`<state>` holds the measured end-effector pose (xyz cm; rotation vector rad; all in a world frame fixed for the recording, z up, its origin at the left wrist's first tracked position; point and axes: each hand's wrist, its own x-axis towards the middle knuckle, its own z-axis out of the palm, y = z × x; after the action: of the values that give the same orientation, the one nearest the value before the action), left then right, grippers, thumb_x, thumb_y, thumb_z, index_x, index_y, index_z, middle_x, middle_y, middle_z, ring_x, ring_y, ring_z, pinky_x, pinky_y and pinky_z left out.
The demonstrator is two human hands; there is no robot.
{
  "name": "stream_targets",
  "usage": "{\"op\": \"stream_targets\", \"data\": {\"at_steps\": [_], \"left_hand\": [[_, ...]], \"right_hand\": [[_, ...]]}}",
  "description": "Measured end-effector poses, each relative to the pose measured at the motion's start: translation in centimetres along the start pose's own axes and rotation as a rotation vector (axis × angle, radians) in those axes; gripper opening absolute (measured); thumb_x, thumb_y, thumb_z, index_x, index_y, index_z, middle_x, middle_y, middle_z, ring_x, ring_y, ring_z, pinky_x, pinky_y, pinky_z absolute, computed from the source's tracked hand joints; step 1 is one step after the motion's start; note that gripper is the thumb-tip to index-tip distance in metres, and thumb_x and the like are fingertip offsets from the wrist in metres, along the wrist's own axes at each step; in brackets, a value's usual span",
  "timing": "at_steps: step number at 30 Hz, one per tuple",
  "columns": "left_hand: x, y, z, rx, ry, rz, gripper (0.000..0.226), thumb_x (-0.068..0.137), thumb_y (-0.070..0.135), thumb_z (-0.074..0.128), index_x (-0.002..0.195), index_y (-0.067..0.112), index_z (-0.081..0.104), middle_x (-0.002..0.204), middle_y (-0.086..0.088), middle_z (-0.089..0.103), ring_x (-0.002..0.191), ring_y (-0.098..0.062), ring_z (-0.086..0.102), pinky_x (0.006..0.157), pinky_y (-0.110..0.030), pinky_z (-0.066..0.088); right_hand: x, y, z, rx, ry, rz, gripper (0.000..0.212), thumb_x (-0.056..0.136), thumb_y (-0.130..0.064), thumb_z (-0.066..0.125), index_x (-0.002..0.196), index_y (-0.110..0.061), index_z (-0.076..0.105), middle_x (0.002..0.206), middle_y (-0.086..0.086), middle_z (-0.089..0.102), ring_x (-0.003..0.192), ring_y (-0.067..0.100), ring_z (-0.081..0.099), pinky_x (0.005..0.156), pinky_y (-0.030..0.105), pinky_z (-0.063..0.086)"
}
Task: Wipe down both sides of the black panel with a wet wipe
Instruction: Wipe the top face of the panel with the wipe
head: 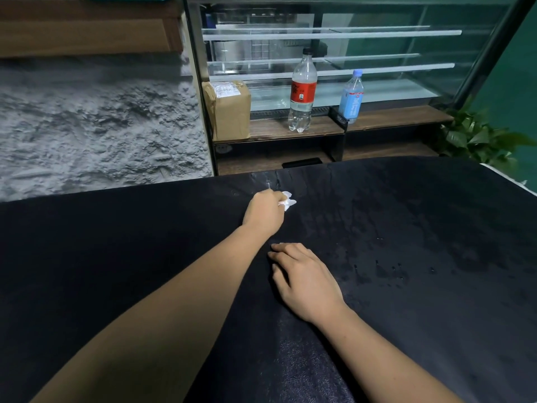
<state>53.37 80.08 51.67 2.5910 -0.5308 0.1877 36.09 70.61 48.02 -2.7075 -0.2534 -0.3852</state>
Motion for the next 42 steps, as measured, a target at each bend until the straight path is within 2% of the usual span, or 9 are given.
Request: {"op": "stream_targets", "data": {"at_steps": [6,16,21,24,34,38,42], "left_hand": [[-1.3,-3.5,-2.2,-0.045,0.065,0.019,0.033,0.101,0.022,0.062,0.134,0.020,0.068,0.134,0.002,0.063,0.124,-0.020,0.056,0.103,-0.039,0.051],[-4.4,-12.1,-5.8,0.162,0.087,-0.144,0.036,0.102,0.037,0.060,0.134,0.022,0.067,0.133,0.002,0.063,0.123,-0.022,0.056,0.104,-0.045,0.050],[-5.9,-15.6,-6.8,0.276,0.079,-0.216,0.048,0.103,0.048,0.054,0.142,0.020,0.061,0.141,0.000,0.059,0.128,-0.026,0.054,0.105,-0.044,0.045],[-6.6,-16.6,-6.8,0.314,0.083,-0.227,0.054,0.104,0.054,0.047,0.145,0.019,0.058,0.143,0.000,0.057,0.131,-0.025,0.052,0.105,-0.044,0.044],[-7.2,-16.5,-6.1,0.293,0.119,-0.232,0.054,0.104,0.054,0.039,0.145,0.023,0.055,0.144,0.006,0.053,0.134,-0.021,0.046,0.111,-0.044,0.038],[-7.3,-16.4,-6.1,0.290,0.115,-0.237,0.054,0.104,0.053,0.037,0.146,0.023,0.055,0.144,0.006,0.052,0.134,-0.020,0.045,0.112,-0.042,0.037],[-7.2,-16.6,-6.0,0.289,0.117,-0.243,0.054,0.104,0.053,0.036,0.145,0.024,0.054,0.145,0.007,0.052,0.135,-0.019,0.044,0.114,-0.042,0.036]], "right_hand": [[-0.1,0.0,0.0,-0.003,-0.001,-0.007,0.042,0.106,-0.037,0.041,0.135,-0.025,0.068,0.142,-0.016,0.058,0.134,0.003,0.047,0.114,0.025,0.039],[-0.2,0.0,-0.2,0.015,0.005,0.015,0.039,0.106,-0.038,0.045,0.134,-0.027,0.069,0.140,-0.020,0.058,0.135,0.000,0.045,0.113,0.021,0.039],[-0.2,0.1,-0.2,0.016,0.010,0.008,0.038,0.106,-0.037,0.046,0.134,-0.027,0.070,0.141,-0.020,0.058,0.135,0.000,0.046,0.113,0.022,0.039],[-0.2,0.1,-0.2,0.011,0.016,-0.003,0.037,0.105,-0.036,0.047,0.134,-0.026,0.070,0.141,-0.019,0.059,0.135,0.000,0.046,0.113,0.021,0.039],[-0.2,-0.1,-0.3,-0.018,0.010,-0.038,0.035,0.104,-0.032,0.053,0.135,-0.024,0.069,0.143,-0.016,0.059,0.137,0.004,0.048,0.114,0.025,0.041],[0.5,-0.2,-1.1,-0.055,-0.041,-0.058,0.034,0.102,-0.031,0.056,0.132,-0.024,0.070,0.137,-0.015,0.063,0.128,0.007,0.055,0.109,0.025,0.046],[3.7,0.0,-2.2,-0.129,-0.099,-0.046,0.030,0.101,-0.036,0.052,0.123,-0.028,0.071,0.116,-0.016,0.066,0.108,0.011,0.058,0.091,0.025,0.049]]}}
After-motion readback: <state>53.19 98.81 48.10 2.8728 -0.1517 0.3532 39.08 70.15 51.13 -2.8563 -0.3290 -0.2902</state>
